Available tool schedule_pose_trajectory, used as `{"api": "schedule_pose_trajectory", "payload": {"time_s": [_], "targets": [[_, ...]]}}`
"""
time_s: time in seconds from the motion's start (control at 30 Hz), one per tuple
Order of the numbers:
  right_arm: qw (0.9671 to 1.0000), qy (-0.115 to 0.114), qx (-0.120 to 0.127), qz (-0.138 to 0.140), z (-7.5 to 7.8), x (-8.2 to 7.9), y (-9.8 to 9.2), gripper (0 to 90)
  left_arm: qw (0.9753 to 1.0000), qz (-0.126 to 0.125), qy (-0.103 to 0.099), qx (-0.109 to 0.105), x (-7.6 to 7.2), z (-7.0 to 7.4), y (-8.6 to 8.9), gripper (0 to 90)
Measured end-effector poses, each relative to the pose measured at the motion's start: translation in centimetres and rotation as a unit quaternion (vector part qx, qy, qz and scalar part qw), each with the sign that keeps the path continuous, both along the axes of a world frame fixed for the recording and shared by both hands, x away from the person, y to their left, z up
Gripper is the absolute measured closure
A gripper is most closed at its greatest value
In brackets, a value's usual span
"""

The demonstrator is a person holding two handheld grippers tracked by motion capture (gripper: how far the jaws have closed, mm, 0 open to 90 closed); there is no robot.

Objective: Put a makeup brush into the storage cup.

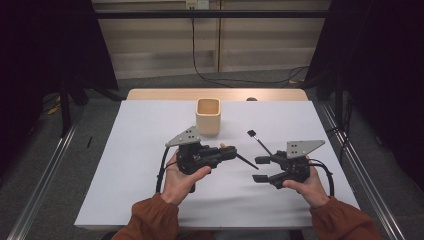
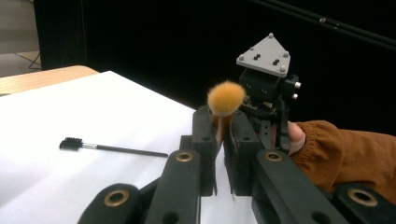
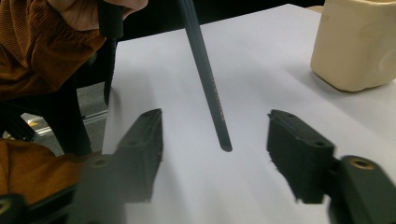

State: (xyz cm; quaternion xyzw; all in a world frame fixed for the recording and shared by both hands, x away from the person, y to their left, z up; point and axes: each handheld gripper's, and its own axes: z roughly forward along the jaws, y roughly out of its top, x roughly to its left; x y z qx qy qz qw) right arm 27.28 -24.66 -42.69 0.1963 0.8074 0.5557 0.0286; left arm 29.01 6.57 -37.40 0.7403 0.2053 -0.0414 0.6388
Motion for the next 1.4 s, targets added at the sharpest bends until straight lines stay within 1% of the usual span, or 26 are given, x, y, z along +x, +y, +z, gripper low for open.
{"api": "schedule_pose_trajectory", "payload": {"time_s": [0.07,0.13,0.2,0.3,0.37,0.47,0.53,0.6,0.73,0.8,0.87,0.97,1.03,1.07,1.1,1.13,1.17,1.27,1.33,1.4], "targets": [[1.0000,-0.001,-0.002,-0.009,0.0,0.0,0.0,25.3,1.0000,-0.002,-0.001,0.003,0.0,0.0,-0.1,83.9],[0.9999,-0.001,0.001,-0.011,0.0,0.0,0.0,22.5,1.0000,-0.003,-0.003,0.004,0.0,0.0,-0.1,83.9],[0.9998,-0.004,0.003,-0.018,0.0,0.0,0.0,17.2,1.0000,-0.001,-0.004,0.004,0.0,0.0,0.0,83.9],[0.9997,-0.003,0.006,-0.023,0.0,0.0,0.0,13.6,1.0000,0.003,-0.004,0.006,0.1,0.0,0.2,83.9],[0.9995,-0.002,0.005,-0.031,-0.1,0.0,0.0,7.8,0.9999,0.005,-0.006,0.006,0.1,0.0,0.2,83.9],[0.9993,0.002,0.014,-0.034,0.0,0.0,-0.2,4.3,0.9999,0.010,-0.006,0.008,0.2,0.0,0.2,83.9],[0.9993,0.007,0.021,-0.030,0.0,0.1,-0.2,3.6,0.9997,0.015,-0.008,0.016,0.2,-0.1,0.2,83.9],[0.9992,0.007,0.017,-0.035,0.0,0.0,-0.3,0.4,0.9997,0.017,-0.008,0.018,0.3,-0.1,0.3,83.9],[0.9990,0.010,0.014,-0.041,0.0,0.0,-0.4,0.5,0.9995,0.021,-0.011,0.021,0.3,-0.1,0.4,83.9],[0.9985,0.010,0.015,-0.052,0.0,0.1,-0.6,0.2,0.9994,0.023,-0.012,0.022,0.3,-0.1,0.5,83.9],[0.9984,0.013,0.015,-0.053,0.0,0.1,-0.7,0.2,0.9992,0.025,-0.013,0.028,0.3,-0.1,0.5,83.9],[0.9985,0.006,0.016,-0.051,0.1,-0.1,-0.9,0.2,0.9989,0.026,-0.014,0.035,0.2,-0.1,0.5,83.9],[0.9983,0.006,0.018,-0.056,0.2,-0.2,-1.0,0.3,0.9987,0.030,-0.015,0.037,0.3,-0.1,0.6,83.9],[0.9982,0.001,0.015,-0.057,0.2,-0.3,-1.1,0.7,0.9987,0.031,-0.015,0.036,0.3,-0.1,0.7,83.9],[0.9979,-0.004,0.015,-0.063,0.2,-0.5,-1.2,0.8,0.9986,0.034,-0.014,0.037,0.3,0.0,0.8,83.9],[0.9971,-0.008,0.015,-0.074,0.2,-0.6,-1.4,0.9,0.9985,0.036,-0.015,0.038,0.4,0.0,1.0,83.9],[0.9966,-0.009,0.015,-0.080,0.2,-0.8,-1.6,1.2,0.9984,0.037,-0.015,0.039,0.4,0.0,1.2,83.9],[0.9958,-0.007,0.015,-0.090,0.0,-1.0,-2.0,1.1,0.9983,0.041,-0.015,0.039,0.6,0.0,1.5,83.9],[0.9952,-0.013,0.012,-0.096,-0.1,-1.3,-2.1,1.0,0.9984,0.041,-0.012,0.038,0.7,0.0,1.6,83.9],[0.9951,-0.014,0.006,-0.098,-0.2,-1.5,-2.1,1.0,0.9983,0.039,-0.014,0.040,0.9,0.0,1.4,83.9]]}}
